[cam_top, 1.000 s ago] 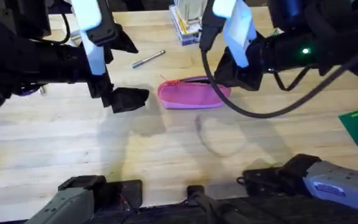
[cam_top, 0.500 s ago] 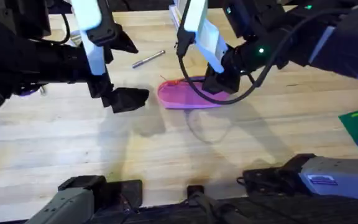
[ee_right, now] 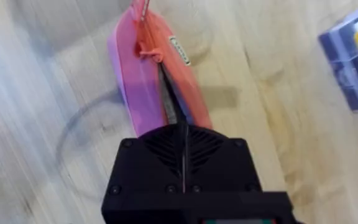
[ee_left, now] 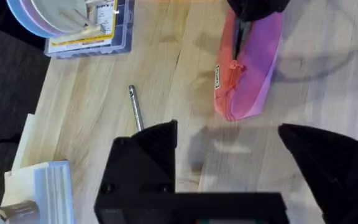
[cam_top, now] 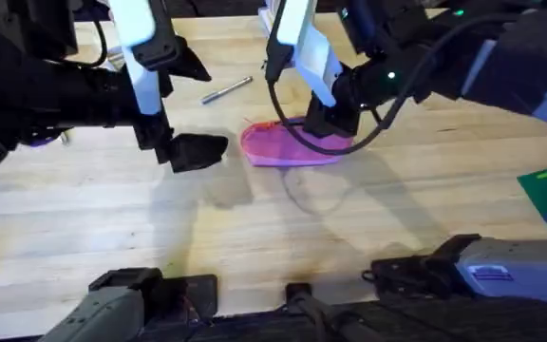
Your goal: Unzip the bag, pick up the pens from the table one at a time and place them inside, then zip the bag closed.
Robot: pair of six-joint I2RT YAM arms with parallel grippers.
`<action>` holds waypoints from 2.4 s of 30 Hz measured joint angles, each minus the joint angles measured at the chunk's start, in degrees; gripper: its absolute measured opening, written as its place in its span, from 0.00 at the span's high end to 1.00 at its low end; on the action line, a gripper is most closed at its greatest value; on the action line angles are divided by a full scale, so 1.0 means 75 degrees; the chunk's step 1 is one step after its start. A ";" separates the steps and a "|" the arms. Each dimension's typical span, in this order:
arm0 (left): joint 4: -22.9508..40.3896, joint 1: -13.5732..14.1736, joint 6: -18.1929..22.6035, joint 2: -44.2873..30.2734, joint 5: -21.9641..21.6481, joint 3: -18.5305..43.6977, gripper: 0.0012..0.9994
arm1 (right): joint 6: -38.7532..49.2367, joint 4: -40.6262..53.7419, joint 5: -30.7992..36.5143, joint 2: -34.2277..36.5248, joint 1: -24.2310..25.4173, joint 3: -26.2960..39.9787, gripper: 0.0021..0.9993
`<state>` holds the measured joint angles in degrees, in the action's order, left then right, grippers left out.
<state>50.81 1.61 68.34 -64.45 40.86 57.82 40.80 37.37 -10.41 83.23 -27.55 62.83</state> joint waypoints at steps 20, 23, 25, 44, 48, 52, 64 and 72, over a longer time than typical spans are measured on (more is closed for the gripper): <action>0.0000 0.0000 0.0000 0.0002 0.0000 0.0000 0.01 | -0.0001 0.0020 -0.0045 0.0911 0.0006 0.0003 0.55; 0.0000 0.0000 0.0000 0.0000 0.0000 0.0000 0.01 | 0.0000 0.0070 -0.0047 0.0911 0.0012 0.0003 0.11; 0.0000 0.0000 0.0000 0.0002 0.0000 0.0000 0.01 | 0.0020 0.0093 -0.0047 0.0911 0.0012 0.0003 0.01; 0.0003 0.0000 0.0000 0.0002 -0.0166 0.0000 0.01 | -0.0735 0.0425 -0.0050 -0.1094 0.0012 0.0003 0.00; -0.0008 0.0000 -0.0115 0.0000 -0.0287 0.0000 0.01 | -0.1297 0.0926 -0.0052 -0.2498 0.0012 0.0003 0.00; -0.0363 0.0000 -0.0774 0.0000 -0.0685 0.0000 0.01 | -0.1837 0.1532 -0.0052 -0.3716 0.0012 0.0003 0.00; -0.2337 0.0103 -0.3200 -0.0669 -0.1693 0.0124 0.01 | -0.3245 0.1883 -0.0052 -0.5525 0.0012 0.0003 0.00; -0.2350 0.0568 -0.3789 -0.2824 -0.2073 0.1410 0.01 | -0.3952 0.1885 -0.0052 -0.5527 0.0012 0.0003 0.00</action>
<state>33.18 5.87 39.92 -85.62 25.32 68.40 11.15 51.51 -10.81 41.78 -27.46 62.85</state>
